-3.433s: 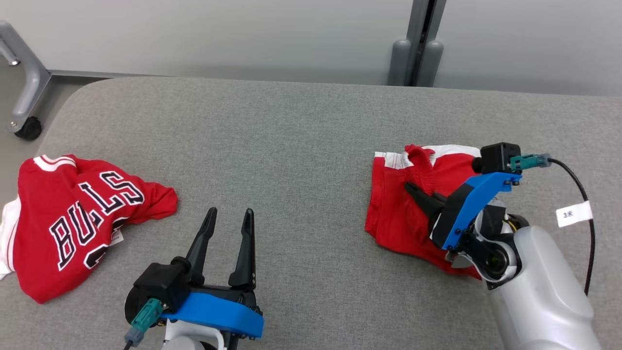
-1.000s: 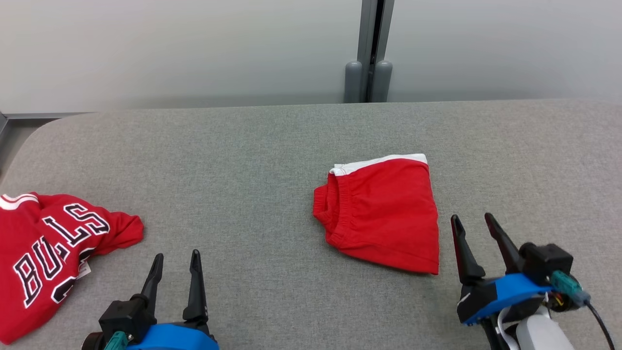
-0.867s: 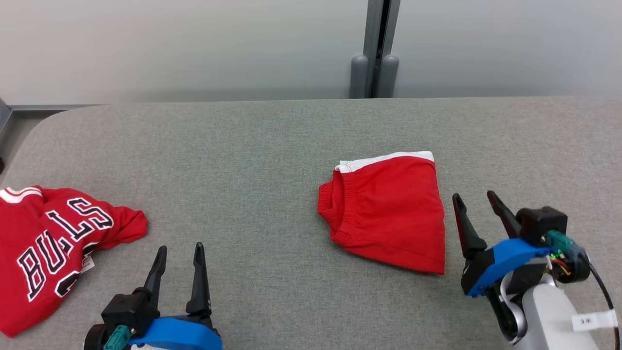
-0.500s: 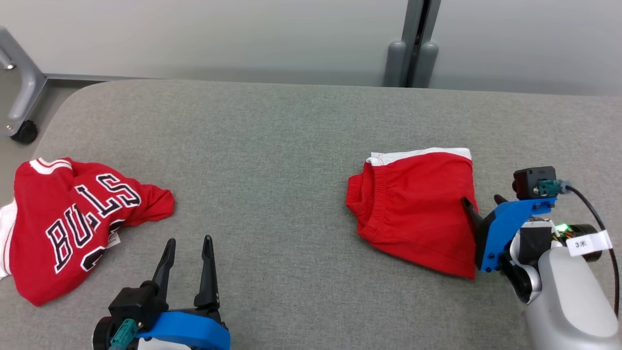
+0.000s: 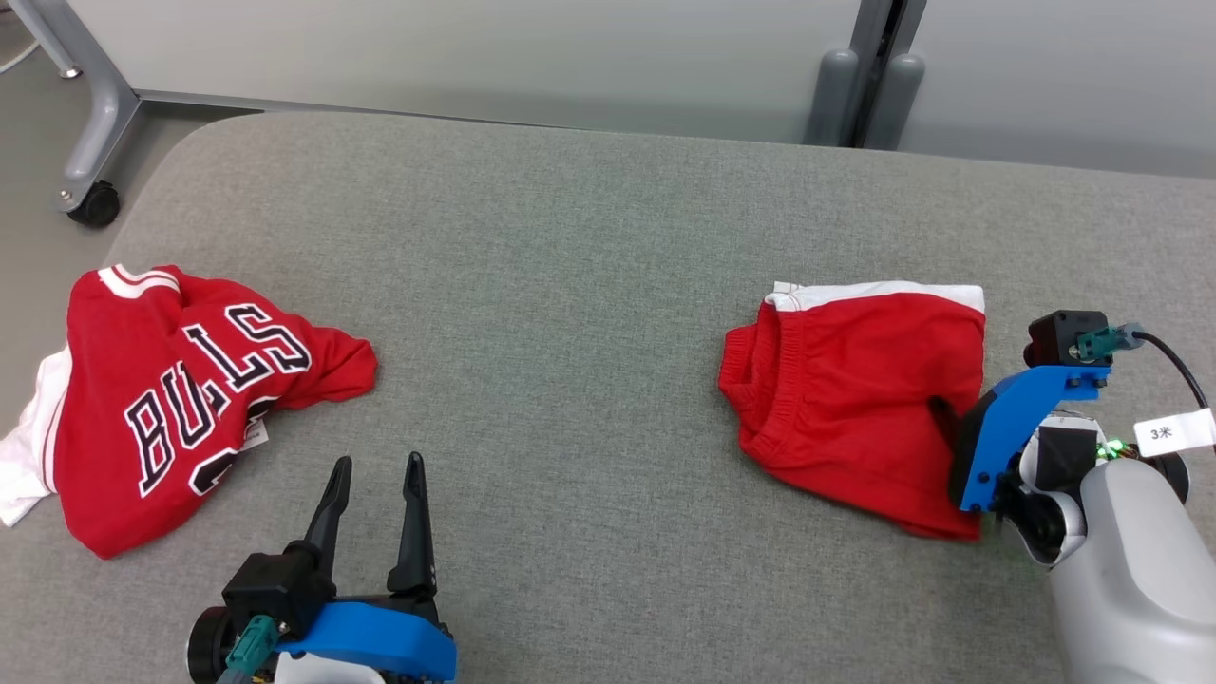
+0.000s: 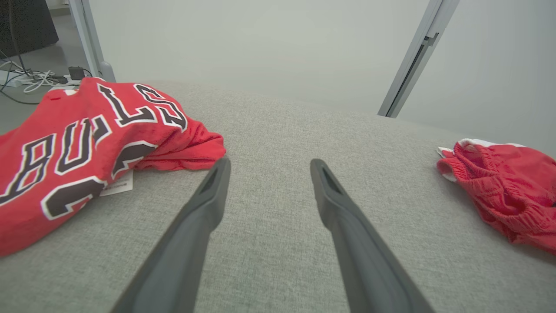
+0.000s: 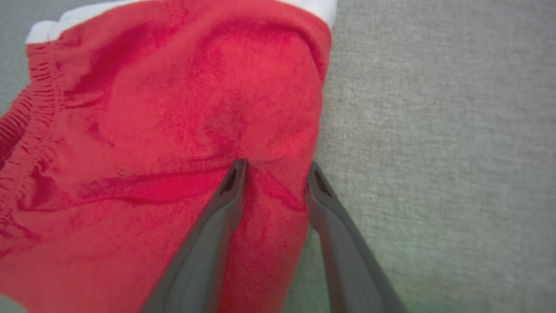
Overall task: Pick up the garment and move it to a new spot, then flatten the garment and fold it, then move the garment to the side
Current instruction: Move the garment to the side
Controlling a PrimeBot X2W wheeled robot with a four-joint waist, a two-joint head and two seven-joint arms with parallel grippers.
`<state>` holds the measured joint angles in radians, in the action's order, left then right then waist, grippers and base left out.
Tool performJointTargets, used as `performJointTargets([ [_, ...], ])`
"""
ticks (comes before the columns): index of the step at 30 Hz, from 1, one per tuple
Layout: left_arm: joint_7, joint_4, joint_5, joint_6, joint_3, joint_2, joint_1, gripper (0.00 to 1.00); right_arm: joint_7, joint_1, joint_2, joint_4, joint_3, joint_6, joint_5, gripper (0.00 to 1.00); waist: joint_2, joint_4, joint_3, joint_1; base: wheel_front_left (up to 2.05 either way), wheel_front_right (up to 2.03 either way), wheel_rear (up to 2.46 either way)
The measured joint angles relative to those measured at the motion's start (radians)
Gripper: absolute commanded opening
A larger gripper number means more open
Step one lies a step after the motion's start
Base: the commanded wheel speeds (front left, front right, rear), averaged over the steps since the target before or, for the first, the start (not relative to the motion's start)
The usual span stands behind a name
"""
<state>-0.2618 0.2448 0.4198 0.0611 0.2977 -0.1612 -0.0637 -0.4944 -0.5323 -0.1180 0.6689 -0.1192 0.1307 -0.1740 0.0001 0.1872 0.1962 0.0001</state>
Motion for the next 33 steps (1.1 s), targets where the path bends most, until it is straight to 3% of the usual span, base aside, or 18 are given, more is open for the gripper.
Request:
performJointTargets([
  [5, 0.000, -0.035, -0.036, -0.002, 0.002, -0.006, -0.012, 1.00, 0.062, -0.018, -0.017, -0.002, 0.052, 0.000, -0.015, 0.00, 0.0000, -0.023, 0.014, 0.0000, 0.00, 0.00, 0.00],
  [10, 0.000, -0.063, -0.060, -0.011, 0.014, -0.010, -0.013, 1.00, 0.108, -0.023, -0.060, -0.020, 0.078, 0.000, -0.031, 0.00, 0.0000, -0.097, 0.042, 0.0000, 0.00, 0.00, 0.00],
  [19, 0.018, -0.097, -0.079, -0.017, 0.025, -0.044, -0.051, 1.00, 0.172, -0.024, -0.113, -0.075, 0.063, 0.000, -0.052, 0.00, 0.0000, -0.322, 0.133, 0.0001, 0.00, 0.00, 0.00],
  [24, 0.048, -0.116, -0.100, -0.018, 0.033, -0.075, -0.080, 1.00, 0.219, -0.038, -0.108, -0.079, 0.050, 0.000, -0.050, 0.00, 0.0000, -0.439, 0.180, 0.0001, 0.00, 0.00, 0.00],
  [28, 0.067, -0.134, -0.116, -0.022, 0.045, -0.081, -0.115, 1.00, 0.257, -0.048, -0.098, -0.066, 0.026, 0.000, -0.052, 0.00, 0.0000, -0.475, 0.198, 0.0001, 0.00, 0.00, 0.00],
  [33, 0.085, -0.149, -0.122, -0.021, 0.050, -0.092, -0.126, 1.00, 0.285, -0.100, -0.102, -0.041, 0.003, 0.000, -0.042, 0.00, 0.0000, -0.464, 0.215, 0.0001, 0.00, 0.00, 0.00],
])
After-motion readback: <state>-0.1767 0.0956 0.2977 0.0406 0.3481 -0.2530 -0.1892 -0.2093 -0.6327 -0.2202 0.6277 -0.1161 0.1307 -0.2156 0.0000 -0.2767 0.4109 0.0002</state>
